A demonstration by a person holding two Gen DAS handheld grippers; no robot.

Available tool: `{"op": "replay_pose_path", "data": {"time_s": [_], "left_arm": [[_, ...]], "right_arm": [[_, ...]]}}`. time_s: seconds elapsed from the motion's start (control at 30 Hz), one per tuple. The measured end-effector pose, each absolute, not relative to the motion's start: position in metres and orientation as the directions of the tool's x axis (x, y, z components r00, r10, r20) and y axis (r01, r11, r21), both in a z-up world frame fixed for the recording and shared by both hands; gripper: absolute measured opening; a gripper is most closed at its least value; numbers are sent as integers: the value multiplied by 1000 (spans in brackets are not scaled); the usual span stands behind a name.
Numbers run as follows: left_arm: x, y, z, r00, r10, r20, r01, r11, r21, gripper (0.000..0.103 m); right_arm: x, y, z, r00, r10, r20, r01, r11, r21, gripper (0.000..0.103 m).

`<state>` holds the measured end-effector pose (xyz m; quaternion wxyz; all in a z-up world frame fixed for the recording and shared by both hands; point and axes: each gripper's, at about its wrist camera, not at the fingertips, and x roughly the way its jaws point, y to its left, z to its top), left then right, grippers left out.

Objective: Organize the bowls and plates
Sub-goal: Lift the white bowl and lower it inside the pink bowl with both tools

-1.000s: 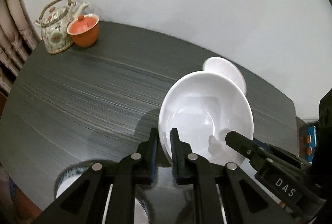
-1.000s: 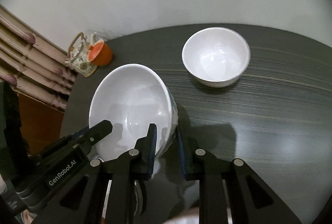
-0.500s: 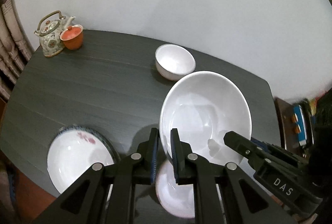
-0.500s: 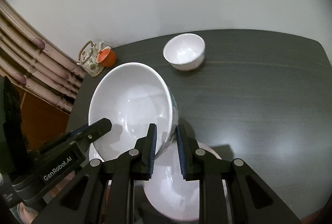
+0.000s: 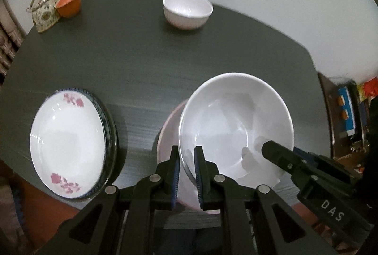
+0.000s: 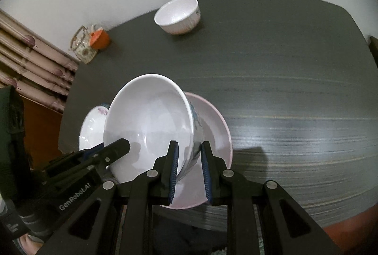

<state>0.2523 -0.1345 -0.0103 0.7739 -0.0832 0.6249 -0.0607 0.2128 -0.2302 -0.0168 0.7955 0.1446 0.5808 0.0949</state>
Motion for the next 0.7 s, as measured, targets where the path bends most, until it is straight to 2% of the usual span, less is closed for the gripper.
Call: {"op": "replay_pose_path", "data": {"time_s": [0.7], "left_arm": [[261, -157, -49, 140, -105, -985, 38, 994, -101, 13]], "right_arm": [[210, -229, -53, 234, 280, -931, 31, 955, 295, 19]]}}
